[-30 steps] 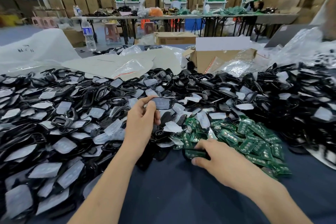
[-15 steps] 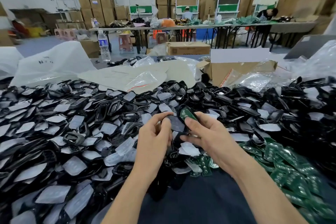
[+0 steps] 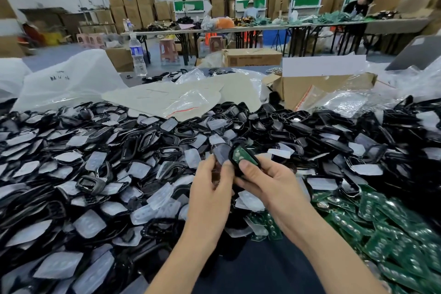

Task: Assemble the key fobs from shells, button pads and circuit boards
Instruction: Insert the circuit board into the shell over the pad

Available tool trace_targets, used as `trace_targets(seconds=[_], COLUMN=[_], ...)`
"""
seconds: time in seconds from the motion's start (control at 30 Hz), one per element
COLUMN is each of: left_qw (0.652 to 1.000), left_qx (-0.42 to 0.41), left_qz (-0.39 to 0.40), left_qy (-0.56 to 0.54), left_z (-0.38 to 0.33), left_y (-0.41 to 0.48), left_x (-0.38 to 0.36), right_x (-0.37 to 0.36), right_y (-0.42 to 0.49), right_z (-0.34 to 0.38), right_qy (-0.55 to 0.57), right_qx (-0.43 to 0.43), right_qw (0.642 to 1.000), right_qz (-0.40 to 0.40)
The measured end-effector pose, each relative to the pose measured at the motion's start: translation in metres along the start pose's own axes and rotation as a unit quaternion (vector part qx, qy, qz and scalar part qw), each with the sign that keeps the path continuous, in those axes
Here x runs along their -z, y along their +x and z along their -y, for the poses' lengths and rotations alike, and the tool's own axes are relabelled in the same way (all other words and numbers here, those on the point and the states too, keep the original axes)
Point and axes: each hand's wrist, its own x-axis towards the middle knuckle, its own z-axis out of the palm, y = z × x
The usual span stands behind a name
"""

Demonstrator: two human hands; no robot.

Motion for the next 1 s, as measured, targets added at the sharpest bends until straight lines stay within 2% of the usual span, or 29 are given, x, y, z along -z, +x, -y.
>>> trace_targets(seconds=[0.23,0.4,0.6,0.8,1.0], left_qw=[0.999,0.999,1.000,0.999,0.993], left_qx=[-0.011,-0.013,-0.025,-0.044,-0.075], left_qz=[-0.050,-0.025,0.011,0.014,-0.035], left_qy=[-0.016,-0.018,-0.015,0.001,0.082], left_z=[0.004,0.006,0.003,0.003,0.012], left_y=[0.007,0.007,0.005,0.004,0.007], left_x=[0.010,0.013,0.010,0.009,0.011], right_x=[0.009,0.016,0.014,0.012,0.015], right_y=[0.003,0.006,0.008,0.005,0.004], right_z=[-0.001,-0.003,-0.003,0.001,-0.001], right_qy=[-0.029,-0.090,-0.036,0.011,-0.049], right_qx=[0.012,0.009,-0.008,-0.029,-0.016], right_qw=[0.998,0.994,0.996,0.999,0.999], right_qz=[-0.056,-0.069,-0.077,-0.034,0.011])
